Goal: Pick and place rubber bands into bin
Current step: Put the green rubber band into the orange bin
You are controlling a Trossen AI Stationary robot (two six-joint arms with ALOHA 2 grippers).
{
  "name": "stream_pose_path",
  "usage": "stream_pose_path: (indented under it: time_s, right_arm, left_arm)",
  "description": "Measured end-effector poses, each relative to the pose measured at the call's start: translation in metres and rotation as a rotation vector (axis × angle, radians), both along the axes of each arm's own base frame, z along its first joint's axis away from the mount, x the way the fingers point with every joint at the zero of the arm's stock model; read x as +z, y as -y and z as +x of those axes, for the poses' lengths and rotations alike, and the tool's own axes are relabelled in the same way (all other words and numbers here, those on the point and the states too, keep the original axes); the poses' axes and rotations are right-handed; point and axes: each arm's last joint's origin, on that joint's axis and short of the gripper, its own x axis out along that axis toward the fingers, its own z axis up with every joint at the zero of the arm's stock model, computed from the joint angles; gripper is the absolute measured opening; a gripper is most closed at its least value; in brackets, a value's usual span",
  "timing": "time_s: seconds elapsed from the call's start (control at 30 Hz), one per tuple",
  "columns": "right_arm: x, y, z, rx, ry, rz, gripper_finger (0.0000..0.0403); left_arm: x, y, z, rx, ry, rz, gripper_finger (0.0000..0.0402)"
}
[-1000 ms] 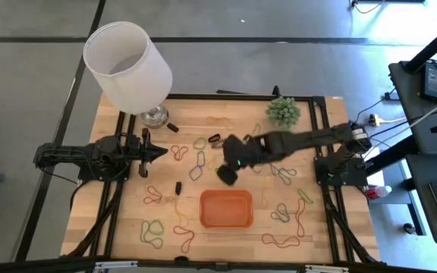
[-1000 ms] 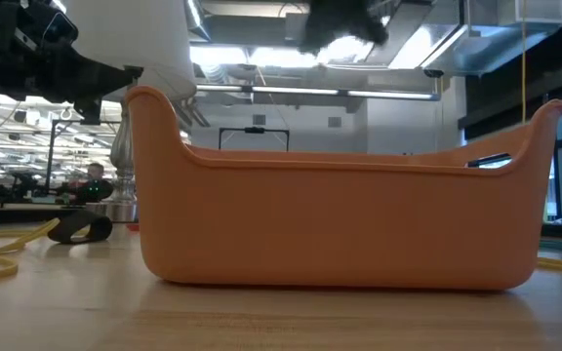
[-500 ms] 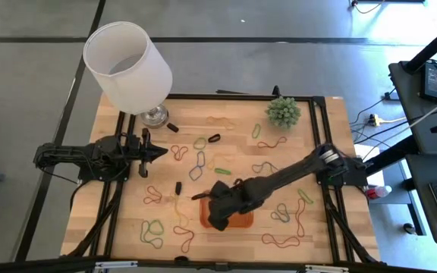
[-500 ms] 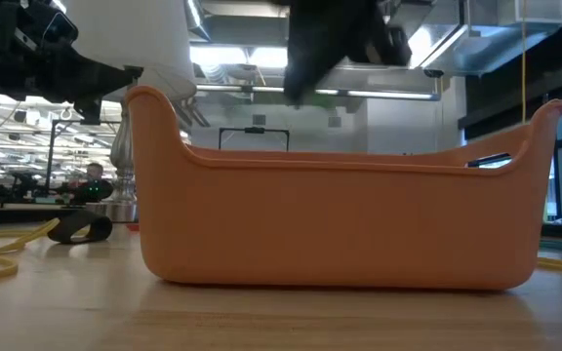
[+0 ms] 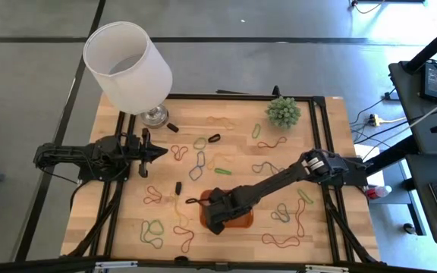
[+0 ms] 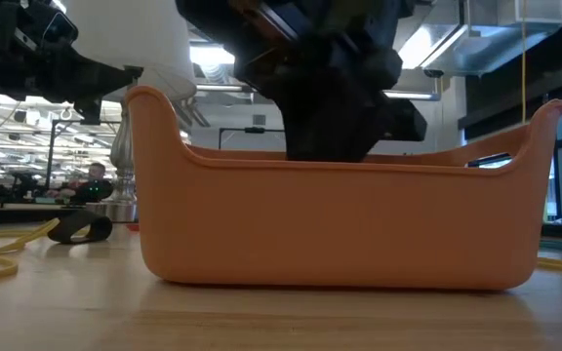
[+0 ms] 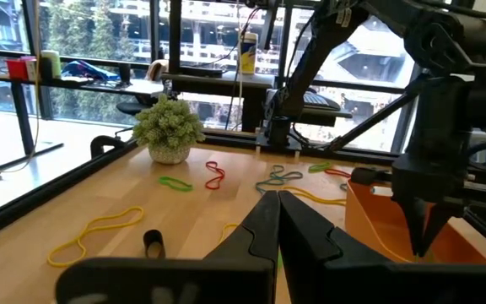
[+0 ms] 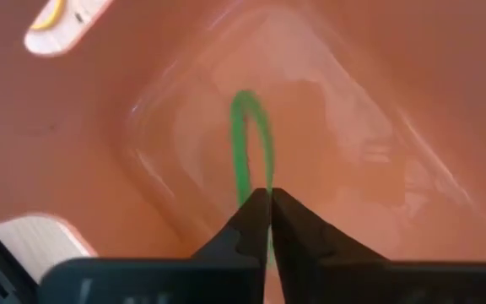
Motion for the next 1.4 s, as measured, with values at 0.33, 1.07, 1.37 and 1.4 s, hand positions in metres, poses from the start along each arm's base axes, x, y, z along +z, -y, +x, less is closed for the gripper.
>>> stream_pose_path:
  time_s: [0.33, 1.07, 1.37, 1.4]
  right_arm:
    - [-0.0002, 0.0002, -0.0006, -0.012, -0.008, 0.003, 0.0091]
    - [-0.0017, 0.0029, -0.0068, -0.06, -0.079, -0.007, 0.0102]
    - [-0.0017, 0.0031, -0.0067, -0.063, -0.079, -0.006, 0.0102]
    - [-0.0017, 0.0031, -0.0067, -0.064, -0.079, -0.006, 0.0102]
  left_arm:
    - [0.0, 0.0, 0.0, 0.0, 0.0, 0.0, 0.0004]
    - [0.0, 0.0, 0.0, 0.0, 0.0, 0.0, 0.0004]
    - [0.0, 0.0, 0.0, 0.0, 0.0, 0.0, 0.0004]
    - [0.0, 0.0, 0.0, 0.0, 0.0, 0.0, 0.0004]
